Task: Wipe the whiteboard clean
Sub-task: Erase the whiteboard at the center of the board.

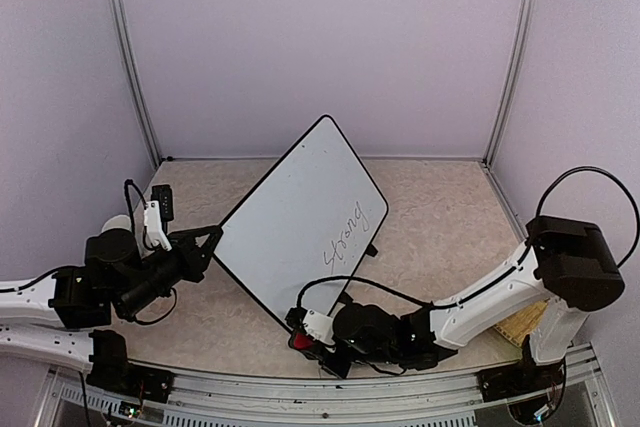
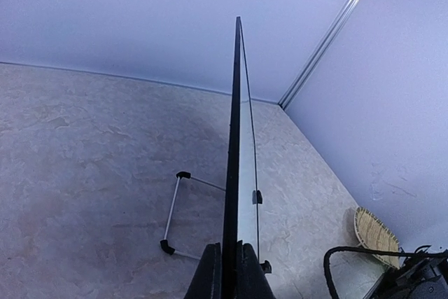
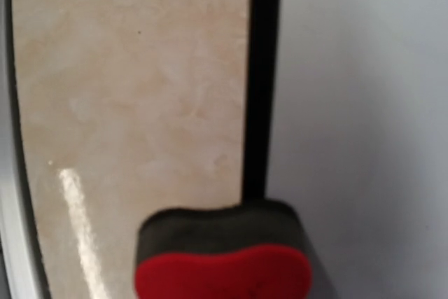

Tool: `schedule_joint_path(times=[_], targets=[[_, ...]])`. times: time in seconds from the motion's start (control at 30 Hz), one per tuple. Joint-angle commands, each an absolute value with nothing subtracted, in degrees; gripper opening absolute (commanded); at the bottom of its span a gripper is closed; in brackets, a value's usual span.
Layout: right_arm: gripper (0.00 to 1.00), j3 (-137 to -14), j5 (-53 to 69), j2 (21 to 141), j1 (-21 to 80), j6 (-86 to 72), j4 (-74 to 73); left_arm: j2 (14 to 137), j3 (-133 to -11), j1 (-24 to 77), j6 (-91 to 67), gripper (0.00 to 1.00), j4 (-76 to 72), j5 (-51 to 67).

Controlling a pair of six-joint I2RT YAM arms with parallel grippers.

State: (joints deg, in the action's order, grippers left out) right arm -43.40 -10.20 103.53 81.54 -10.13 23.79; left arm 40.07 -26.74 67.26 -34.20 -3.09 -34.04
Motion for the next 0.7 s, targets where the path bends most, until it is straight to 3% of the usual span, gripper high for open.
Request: schedule_joint_path(times=[0.0,0.33,0.67], targets=[[0.21,-44.8,-9.7,99.6,81.5,-9.0,19.6,41.0,-25.0,68.7,-36.1,0.0,3.0,-27.3],[0.21,-47.7,-18.9,84.0,73.0,-4.9,5.7,40.6,-24.3,68.7,-36.0,0.0,2.6,-27.6],[0.21,-63.4,-17.9,92.9,65.7,0.7,-11.2,41.6,-24.6,68.7,-35.9,0.0,2.0,-27.4]])
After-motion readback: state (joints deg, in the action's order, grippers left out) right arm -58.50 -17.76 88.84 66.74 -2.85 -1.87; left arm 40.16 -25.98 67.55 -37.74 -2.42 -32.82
